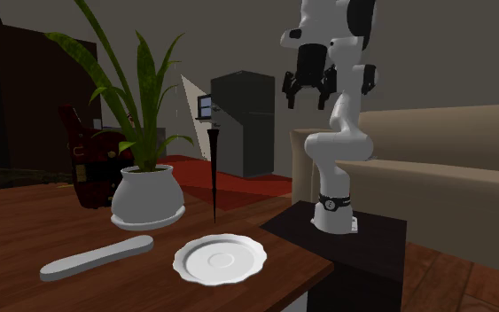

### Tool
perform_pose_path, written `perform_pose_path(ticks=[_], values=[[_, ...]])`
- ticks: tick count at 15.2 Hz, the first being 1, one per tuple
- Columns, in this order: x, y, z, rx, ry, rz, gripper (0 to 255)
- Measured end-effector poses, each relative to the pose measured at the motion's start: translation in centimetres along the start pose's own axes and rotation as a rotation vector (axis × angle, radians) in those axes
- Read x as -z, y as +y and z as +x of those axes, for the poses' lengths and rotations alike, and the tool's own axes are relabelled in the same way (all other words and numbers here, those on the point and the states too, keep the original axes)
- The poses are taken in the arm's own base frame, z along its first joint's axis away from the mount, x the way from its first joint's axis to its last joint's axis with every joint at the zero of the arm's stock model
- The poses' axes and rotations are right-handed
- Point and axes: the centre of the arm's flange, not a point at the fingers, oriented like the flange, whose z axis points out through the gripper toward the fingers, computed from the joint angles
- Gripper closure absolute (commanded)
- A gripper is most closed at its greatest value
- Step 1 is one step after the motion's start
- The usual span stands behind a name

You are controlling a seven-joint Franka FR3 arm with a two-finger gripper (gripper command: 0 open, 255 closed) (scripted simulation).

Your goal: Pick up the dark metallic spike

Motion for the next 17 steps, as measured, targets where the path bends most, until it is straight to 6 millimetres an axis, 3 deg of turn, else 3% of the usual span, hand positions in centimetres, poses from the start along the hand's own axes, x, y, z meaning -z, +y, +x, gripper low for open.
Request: perform_pose_path(ticks=[4, 17], values=[[-0.8, 1.8, 1.4, -0.004, -0.009, -0.016, 0], [-4.6, 14.4, 10.9, -0.027, -0.063, -0.119, 0]])
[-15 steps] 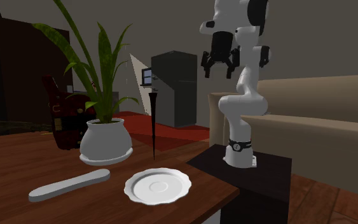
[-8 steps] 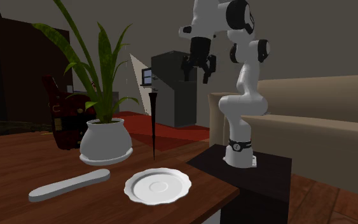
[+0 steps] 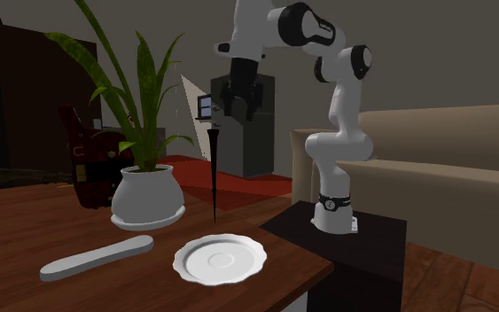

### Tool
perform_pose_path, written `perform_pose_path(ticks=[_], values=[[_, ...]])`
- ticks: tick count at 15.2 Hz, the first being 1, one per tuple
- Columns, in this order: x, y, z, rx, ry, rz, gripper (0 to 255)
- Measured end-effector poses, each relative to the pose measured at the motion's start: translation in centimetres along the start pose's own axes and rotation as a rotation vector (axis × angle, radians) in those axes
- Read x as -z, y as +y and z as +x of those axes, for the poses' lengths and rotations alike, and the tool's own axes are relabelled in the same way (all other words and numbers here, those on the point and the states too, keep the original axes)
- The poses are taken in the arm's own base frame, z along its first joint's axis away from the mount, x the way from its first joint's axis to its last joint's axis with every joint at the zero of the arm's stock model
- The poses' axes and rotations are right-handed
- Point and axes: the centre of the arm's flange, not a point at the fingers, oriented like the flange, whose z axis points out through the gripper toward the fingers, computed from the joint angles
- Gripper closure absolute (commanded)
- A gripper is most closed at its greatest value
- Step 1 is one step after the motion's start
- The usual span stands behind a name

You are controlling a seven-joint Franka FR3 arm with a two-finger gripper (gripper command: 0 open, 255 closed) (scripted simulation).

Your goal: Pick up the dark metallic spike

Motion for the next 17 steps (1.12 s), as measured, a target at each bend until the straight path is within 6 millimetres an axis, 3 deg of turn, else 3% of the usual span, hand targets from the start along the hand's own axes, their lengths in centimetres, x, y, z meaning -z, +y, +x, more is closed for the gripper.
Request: perform_pose_path(ticks=[5, 13, 14, 17], values=[[-1.8, 4.7, 3.7, -0.009, -0.02, -0.038, 0], [-5.7, 4.8, 4.4, -0.009, -0.024, -0.046, 0], [-5.9, 4.7, 4.3, -0.009, -0.024, -0.046, 255], [-6.0, 4.7, 4.3, -0.009, -0.023, -0.046, 255]])
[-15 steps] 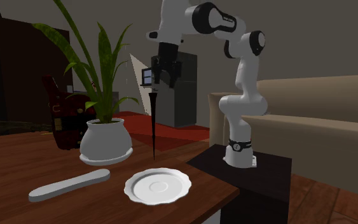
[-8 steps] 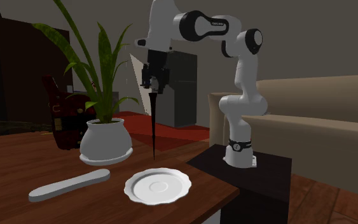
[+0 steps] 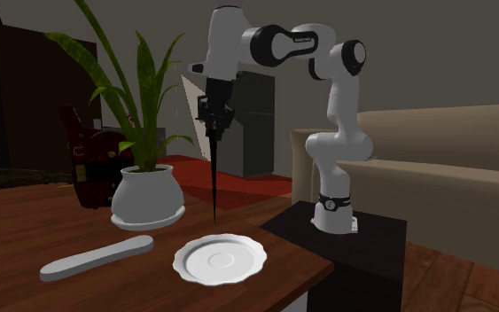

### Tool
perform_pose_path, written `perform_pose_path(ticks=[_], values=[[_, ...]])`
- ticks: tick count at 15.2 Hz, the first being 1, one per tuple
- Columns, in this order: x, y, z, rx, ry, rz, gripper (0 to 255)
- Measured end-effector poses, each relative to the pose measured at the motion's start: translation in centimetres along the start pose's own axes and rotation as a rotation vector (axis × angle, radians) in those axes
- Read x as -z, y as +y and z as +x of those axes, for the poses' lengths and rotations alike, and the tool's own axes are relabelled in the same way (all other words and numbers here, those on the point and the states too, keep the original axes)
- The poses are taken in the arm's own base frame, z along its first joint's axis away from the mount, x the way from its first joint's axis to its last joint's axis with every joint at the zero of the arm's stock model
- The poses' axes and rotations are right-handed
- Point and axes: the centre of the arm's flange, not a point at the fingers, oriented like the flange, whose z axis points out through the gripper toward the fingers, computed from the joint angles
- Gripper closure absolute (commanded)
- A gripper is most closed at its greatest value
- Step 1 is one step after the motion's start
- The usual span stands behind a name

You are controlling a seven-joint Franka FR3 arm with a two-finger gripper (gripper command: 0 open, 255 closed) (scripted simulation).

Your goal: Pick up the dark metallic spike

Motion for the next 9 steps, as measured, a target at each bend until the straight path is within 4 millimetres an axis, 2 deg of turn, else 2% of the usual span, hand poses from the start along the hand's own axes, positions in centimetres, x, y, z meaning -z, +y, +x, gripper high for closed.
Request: perform_pose_path(ticks=[7, 9], values=[[0.0, -0.04, 0.03, 0.0, 0.001, 0.0, 255], [0.68, 0.08, 0.01, 0.0, -0.001, 0.0, 255]])
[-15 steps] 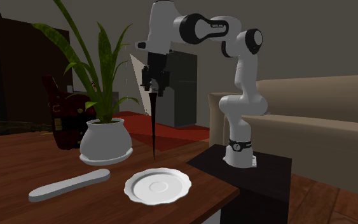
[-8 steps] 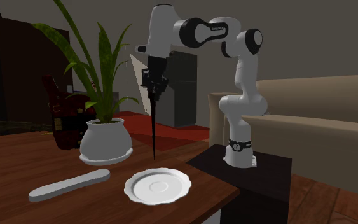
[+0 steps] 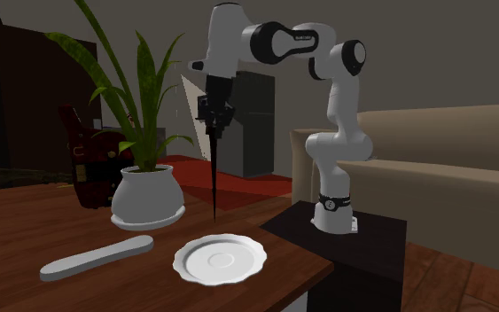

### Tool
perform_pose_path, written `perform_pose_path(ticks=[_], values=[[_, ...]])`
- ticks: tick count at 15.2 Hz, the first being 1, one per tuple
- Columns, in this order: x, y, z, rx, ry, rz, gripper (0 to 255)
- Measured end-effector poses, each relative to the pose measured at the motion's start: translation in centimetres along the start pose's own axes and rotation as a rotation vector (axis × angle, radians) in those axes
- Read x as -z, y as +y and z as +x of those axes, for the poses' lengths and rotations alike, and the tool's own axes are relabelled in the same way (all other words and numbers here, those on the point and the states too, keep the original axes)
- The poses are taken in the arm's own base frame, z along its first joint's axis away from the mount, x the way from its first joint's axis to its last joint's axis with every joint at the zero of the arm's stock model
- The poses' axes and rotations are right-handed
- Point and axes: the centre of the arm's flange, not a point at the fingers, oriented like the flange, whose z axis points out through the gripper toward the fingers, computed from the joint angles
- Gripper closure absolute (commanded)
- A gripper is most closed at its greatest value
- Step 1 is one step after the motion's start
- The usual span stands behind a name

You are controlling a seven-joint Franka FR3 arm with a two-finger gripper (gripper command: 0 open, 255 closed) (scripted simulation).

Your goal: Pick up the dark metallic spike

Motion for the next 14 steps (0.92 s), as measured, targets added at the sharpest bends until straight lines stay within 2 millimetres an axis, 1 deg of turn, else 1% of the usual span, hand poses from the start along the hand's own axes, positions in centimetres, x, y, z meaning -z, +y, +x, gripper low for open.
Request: perform_pose_path(ticks=[8, 9, 14], values=[[3.7, 1.0, -0.1, 0.0, 0.0, 0.0, 255], [4.3, 1.1, 0.2, 0.0, 0.0, 0.0, 255], [6.7, 1.7, -0.1, 0.0, 0.0, 0.0, 255]])
